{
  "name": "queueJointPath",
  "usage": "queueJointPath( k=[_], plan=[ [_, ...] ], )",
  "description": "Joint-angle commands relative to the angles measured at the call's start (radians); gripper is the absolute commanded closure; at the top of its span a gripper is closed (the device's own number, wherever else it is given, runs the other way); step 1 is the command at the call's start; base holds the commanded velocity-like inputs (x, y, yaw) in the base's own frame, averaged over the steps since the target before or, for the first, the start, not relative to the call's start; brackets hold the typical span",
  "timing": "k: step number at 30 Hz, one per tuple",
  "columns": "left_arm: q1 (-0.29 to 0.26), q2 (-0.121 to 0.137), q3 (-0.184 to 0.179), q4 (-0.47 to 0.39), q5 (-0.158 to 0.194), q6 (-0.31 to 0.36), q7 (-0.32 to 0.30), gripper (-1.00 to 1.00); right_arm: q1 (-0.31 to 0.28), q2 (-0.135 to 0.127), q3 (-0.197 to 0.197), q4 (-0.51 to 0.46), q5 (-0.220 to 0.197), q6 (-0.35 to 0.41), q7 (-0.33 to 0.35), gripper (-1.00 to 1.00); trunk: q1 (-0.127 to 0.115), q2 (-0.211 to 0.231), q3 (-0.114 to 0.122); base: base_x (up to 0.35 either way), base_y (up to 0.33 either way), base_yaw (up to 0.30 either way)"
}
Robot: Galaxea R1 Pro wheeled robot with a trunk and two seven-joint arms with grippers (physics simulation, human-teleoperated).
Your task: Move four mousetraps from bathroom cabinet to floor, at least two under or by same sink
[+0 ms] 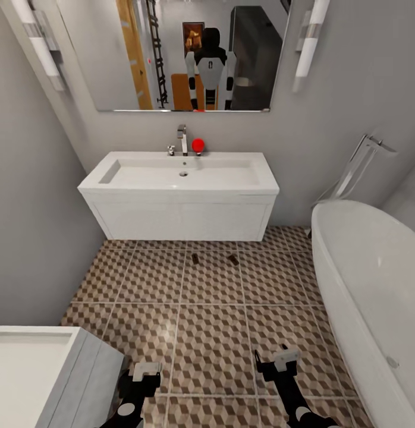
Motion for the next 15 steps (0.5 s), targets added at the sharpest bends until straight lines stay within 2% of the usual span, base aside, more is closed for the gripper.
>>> queueJointPath(
  k=[1, 15],
  plan=[
    [-0.001, 0.000, -0.008, 0.001, 0.008, -0.004, 0.006, -1.00, -0.001, 0.000, 0.003, 0.001, 0.010, -0.001, -0.010, -1.00, -0.004, 0.006, 0.004, 0.000, 0.000, 0.000],
    [-0.001, 0.000, -0.008, 0.002, 0.008, -0.004, 0.006, -1.00, -0.001, 0.000, 0.003, 0.001, 0.010, -0.002, -0.010, -1.00, -0.057, 0.104, 0.070, 0.000, 0.000, 0.000]
  ],
)
